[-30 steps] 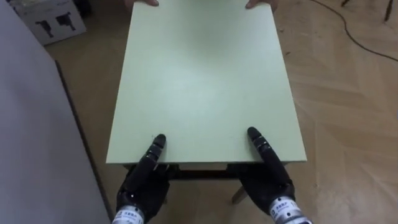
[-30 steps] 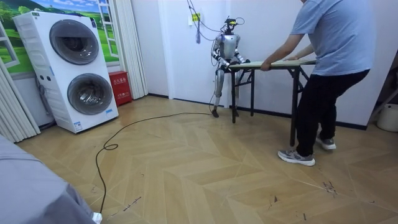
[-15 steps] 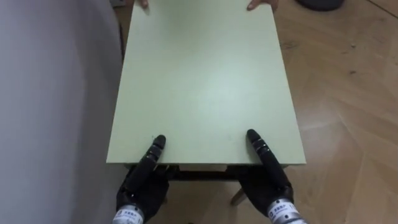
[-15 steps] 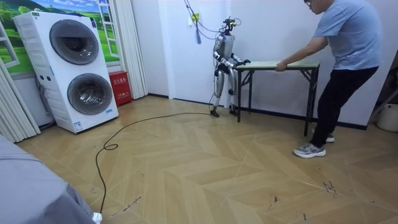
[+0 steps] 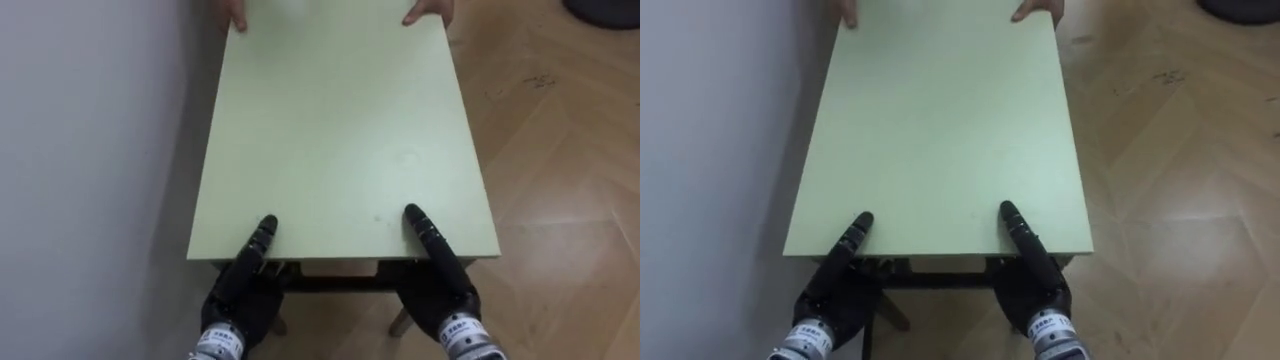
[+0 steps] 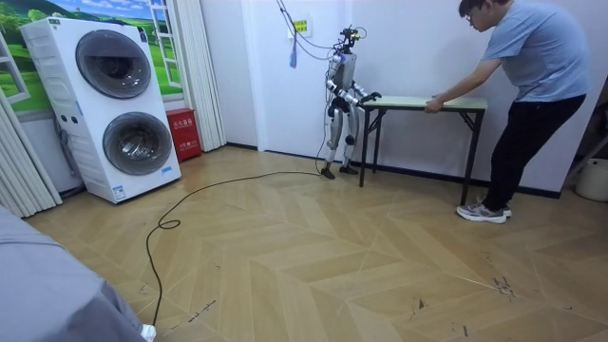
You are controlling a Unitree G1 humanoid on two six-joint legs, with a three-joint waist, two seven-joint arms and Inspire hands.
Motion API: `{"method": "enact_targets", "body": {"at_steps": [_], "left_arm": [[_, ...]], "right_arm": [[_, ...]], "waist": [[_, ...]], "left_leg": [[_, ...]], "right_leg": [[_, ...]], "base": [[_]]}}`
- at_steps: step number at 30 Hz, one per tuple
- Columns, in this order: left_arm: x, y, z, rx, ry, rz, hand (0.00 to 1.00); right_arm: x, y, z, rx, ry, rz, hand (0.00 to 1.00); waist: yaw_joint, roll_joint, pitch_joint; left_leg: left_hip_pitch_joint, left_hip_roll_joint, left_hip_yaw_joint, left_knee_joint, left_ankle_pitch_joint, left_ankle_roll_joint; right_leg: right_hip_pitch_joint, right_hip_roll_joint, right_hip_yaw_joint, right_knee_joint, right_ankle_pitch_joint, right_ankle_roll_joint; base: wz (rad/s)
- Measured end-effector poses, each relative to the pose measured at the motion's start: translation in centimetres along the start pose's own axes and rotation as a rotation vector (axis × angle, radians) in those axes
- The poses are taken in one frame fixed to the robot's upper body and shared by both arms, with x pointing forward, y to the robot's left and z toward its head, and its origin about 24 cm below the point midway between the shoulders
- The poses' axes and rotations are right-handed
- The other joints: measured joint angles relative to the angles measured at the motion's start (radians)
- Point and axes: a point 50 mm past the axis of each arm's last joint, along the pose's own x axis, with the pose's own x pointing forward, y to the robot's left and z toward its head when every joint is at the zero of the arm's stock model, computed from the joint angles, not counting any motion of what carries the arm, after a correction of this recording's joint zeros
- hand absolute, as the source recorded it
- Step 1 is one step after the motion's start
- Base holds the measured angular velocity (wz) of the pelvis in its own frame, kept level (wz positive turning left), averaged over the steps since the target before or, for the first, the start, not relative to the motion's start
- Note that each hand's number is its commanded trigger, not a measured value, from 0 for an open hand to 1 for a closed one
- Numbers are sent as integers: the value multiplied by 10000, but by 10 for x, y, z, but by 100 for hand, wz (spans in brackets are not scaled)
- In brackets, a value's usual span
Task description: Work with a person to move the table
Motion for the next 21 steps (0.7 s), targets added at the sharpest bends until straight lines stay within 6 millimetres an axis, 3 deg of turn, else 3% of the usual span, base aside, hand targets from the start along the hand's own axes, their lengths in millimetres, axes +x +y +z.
{"method": "enact_targets", "body": {"at_steps": [1, 2, 3, 4, 7, 8, 9, 10, 11, 13, 14, 19, 21], "left_arm": [[-2, 2, -2, -60, 11, 85, 100], [-3, 4, -1, -76, -63, 149, 100], [-3, 4, -1, -131, -80, 154, 100], [-4, 5, -2, -214, -31, 260, 100], [-4, 5, -4, -231, 53, 236, 100], [-4, 4, -4, -182, 75, 214, 100], [-4, 4, -5, -110, 116, 219, 100], [-4, 6, -5, -84, 169, 288, 100], [-4, 7, -8, -77, 274, 352, 100], [-5, 8, -6, 72, 267, 363, 100], [-4, 8, -5, 64, 207, 254, 100], [-3, 8, -7, 198, 220, 313, 99], [-4, 8, -7, 249, 221, 319, 87]], "right_arm": [[-1, -1, -2, 14, 50, -80, 100], [0, 0, -4, -96, 110, -32, 100], [1, 2, -4, -171, 113, 8, 100], [1, 2, -3, -294, 109, -17, 100], [0, 1, -3, -205, 142, -51, 100], [0, 0, -2, -171, 110, -85, 100], [-2, -2, -3, -92, 111, -158, 100], [-4, -4, -4, 10, 132, -261, 100], [-7, -9, -5, 52, 132, -452, 100], [-8, -9, -7, 58, 92, -448, 100], [-7, -7, -8, 52, 16, -344, 100], [-8, -9, -8, 233, 15, -472, 100], [-9, -10, -8, 239, 15, -491, 100]], "waist": [[75, 27, 7], [268, 39, 16], [352, 62, 29], [222, 197, 3], [27, 178, 15], [-27, 184, 13], [-102, 173, 18], [-123, 149, 36], [-180, 148, 49], [-444, 53, 68], [-748, 26, 81], [-828, 3, 93], [-823, -2, 92]], "left_leg": [[127, 31, -737, -80, 25, -53], [135, 27, -1466, -103, 69, -141], [107, 27, -1705, -116, 67, -196], [87, 5, -1821, -143, 43, -303], [201, 91, -547, -296, 18, -311], [255, 109, -363, -367, 49, -229], [403, 125, -312, -485, 82, -141], [620, 54, -401, -528, 67, -81], [789, -19, -700, -510, -4, 14], [623, -262, -1079, -388, -17, 15], [438, -492, -1330, -209, -46, 29], [480, -476, -1271, -214, -62, 10], [490, -476, -1272, -241, -61, 12]], "right_leg": [[-302, -50, 395, 435, -97, 78], [-706, 17, 939, -92, -29, 17], [-1043, -28, 1094, -387, 162, -64], [-1166, -137, 961, -67, 760, -249], [-1142, -149, 832, 288, 752, -243], [-1161, -192, 837, 462, 715, -186], [-1309, -341, 848, 1072, 604, -4], [-1573, -483, 986, 1939, 519, 108], [-1864, -488, 1427, 2514, 301, 257], [-2072, -389, 2161, 1427, 178, 266], [-2096, -487, 2276, 1246, 470, 91], [-1818, -406, 2084, 1018, 603, 67], [-1751, -374, 2109, 880, 650, 109]], "base": [[-47], [-61], [-36], [8], [30], [42], [26], [22], [13], [51], [77], [17], [0]]}}
